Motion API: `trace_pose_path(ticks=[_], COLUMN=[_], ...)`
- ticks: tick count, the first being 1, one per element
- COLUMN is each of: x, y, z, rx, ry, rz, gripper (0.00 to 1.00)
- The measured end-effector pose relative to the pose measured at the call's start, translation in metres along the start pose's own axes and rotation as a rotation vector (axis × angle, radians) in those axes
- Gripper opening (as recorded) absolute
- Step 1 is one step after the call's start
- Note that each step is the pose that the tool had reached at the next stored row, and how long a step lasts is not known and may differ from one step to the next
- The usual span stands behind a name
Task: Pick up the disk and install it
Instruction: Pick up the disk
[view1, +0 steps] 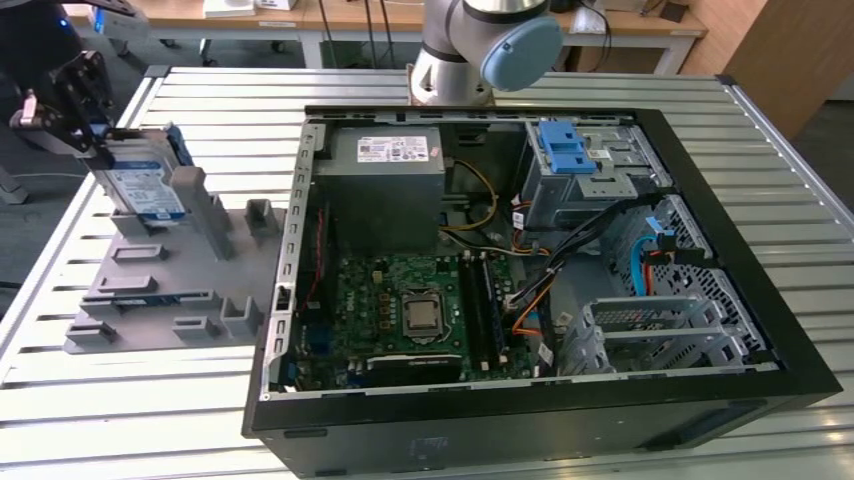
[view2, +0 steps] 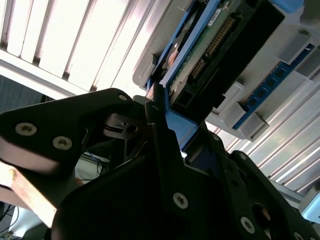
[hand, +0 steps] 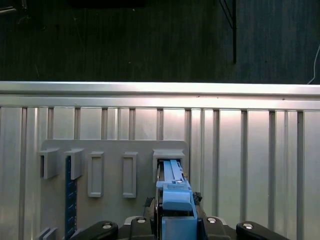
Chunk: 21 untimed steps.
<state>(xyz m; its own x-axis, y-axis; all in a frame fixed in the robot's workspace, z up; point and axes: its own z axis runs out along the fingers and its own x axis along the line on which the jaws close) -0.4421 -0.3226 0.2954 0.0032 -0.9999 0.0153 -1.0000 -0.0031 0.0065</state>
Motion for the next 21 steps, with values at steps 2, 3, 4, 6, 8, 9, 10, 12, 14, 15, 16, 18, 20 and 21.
trace_pose_path(ticks=[2,3,4,6,8,9,10,12,14,15,16,18,20,21], x=[0.0001,0.0001,0.0001,0.0001,0.0002,0.0002,0.0002,0.0002,0.0002,0.0003,0.0003,0.0003,0.0003,0.0003], y=[0.0000,0.0000,0.0000,0.0000,0.0001,0.0001,0.0001,0.0001,0.0002,0.0003,0.0004,0.0005,0.0005,0.0005], z=[-0.0015,-0.0025,-0.0034,-0.0055,-0.0077,-0.0086,-0.0095,-0.0112,-0.0128,-0.0137,-0.0146,-0.0167,-0.0184,-0.0193], rx=[0.0005,0.0005,0.0006,0.0008,0.0009,0.0010,0.0010,0.0011,0.0014,0.0015,0.0018,0.0019,0.0019,0.0018], ry=[-0.0003,-0.0003,-0.0003,-0.0004,-0.0003,-0.0003,-0.0003,-0.0003,-0.0003,-0.0003,-0.0004,-0.0004,-0.0004,-0.0003], rz=[0.000,0.000,0.000,0.000,0.000,0.000,0.000,0.000,0.000,0.000,0.000,0.000,0.000,0.000], gripper=[0.36,0.36,0.36,0.36,0.36,0.36,0.36,0.36,0.36,0.36,0.36,0.36,0.36,0.36])
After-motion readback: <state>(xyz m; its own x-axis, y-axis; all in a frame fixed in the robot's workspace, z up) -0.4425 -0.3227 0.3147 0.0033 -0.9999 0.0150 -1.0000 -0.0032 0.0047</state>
